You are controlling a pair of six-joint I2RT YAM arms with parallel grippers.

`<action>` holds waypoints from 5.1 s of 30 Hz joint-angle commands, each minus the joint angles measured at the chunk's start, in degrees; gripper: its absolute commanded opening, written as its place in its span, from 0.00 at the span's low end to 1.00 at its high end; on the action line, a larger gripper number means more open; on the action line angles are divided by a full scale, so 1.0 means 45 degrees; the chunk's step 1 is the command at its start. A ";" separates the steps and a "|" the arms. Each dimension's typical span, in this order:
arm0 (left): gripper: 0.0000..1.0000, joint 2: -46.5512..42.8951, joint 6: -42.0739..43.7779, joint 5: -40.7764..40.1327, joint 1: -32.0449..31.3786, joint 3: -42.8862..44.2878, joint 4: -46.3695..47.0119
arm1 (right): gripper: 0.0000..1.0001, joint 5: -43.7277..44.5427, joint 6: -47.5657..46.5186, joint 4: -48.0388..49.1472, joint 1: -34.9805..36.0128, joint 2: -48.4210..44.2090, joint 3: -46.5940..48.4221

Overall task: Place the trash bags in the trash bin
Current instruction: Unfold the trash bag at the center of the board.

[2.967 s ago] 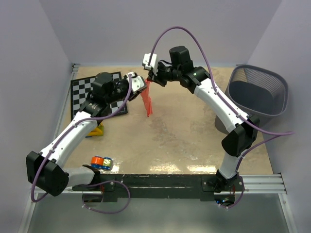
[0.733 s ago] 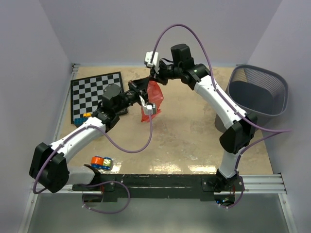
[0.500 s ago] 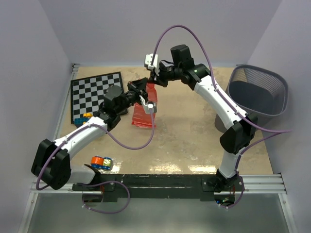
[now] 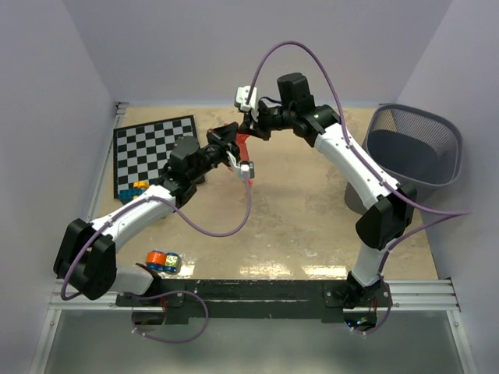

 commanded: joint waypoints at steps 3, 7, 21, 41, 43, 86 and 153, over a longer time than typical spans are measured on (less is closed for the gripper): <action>0.00 -0.1100 0.0143 0.0634 -0.0540 -0.0175 -0.0170 | 0.00 0.0365 0.0920 0.1953 -0.0155 -0.0425 -0.0100; 0.00 -0.1356 0.0339 0.0949 -0.0679 -0.0060 0.0566 | 0.00 0.1091 0.0650 0.1373 -0.0117 0.0436 0.0349; 0.00 -0.0924 0.0417 0.0048 -0.0325 -0.0487 -0.0133 | 0.00 -0.0263 0.1290 0.1503 -0.0253 -0.0228 0.0782; 0.00 -0.1180 -0.0266 0.0225 -0.0717 0.0038 0.0297 | 0.00 0.1615 0.1272 0.2967 -0.0428 -0.0422 -0.1111; 0.00 -0.0850 -0.0227 0.0071 -0.0718 0.0563 0.0297 | 0.00 0.1560 0.1252 0.3030 -0.0429 -0.0422 -0.1232; 0.00 -0.0693 -0.0890 -0.0848 -0.0094 0.0234 -0.0308 | 0.00 -0.0409 -0.0173 0.0591 -0.0175 -0.0714 0.0231; 0.00 0.0246 -0.9386 -0.2587 0.0142 -0.0058 0.4165 | 0.00 -0.1468 0.2854 0.0822 0.0079 -0.0051 0.1699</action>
